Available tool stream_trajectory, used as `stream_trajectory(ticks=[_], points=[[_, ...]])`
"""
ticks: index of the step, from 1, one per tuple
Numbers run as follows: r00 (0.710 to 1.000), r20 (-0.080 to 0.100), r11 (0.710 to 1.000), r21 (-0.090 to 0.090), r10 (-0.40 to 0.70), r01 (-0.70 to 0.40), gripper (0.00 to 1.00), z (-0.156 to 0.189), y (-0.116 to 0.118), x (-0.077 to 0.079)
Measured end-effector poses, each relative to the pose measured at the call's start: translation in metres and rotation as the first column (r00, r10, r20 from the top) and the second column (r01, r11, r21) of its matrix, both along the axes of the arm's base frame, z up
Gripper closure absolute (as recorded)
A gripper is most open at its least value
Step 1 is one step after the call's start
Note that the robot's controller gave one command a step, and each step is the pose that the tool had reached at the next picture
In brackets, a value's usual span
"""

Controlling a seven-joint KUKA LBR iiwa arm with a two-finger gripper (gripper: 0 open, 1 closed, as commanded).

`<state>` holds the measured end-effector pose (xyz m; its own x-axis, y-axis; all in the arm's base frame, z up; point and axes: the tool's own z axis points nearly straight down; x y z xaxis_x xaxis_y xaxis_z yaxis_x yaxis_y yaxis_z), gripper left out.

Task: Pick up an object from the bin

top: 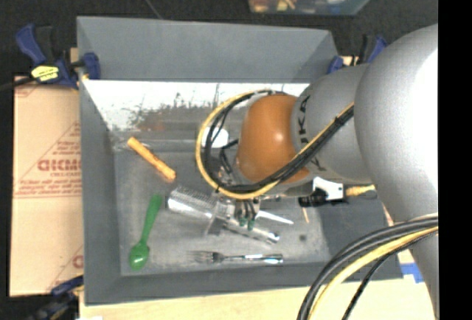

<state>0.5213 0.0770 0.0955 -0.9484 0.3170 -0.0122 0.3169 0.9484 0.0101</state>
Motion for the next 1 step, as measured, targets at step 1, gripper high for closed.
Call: stream_trajectory(ticks=[1], points=[[1.0, 0.007, 1.0, 0.0, 0.003, -0.003, 1.0, 0.0468, 0.0001, 0.0023]])
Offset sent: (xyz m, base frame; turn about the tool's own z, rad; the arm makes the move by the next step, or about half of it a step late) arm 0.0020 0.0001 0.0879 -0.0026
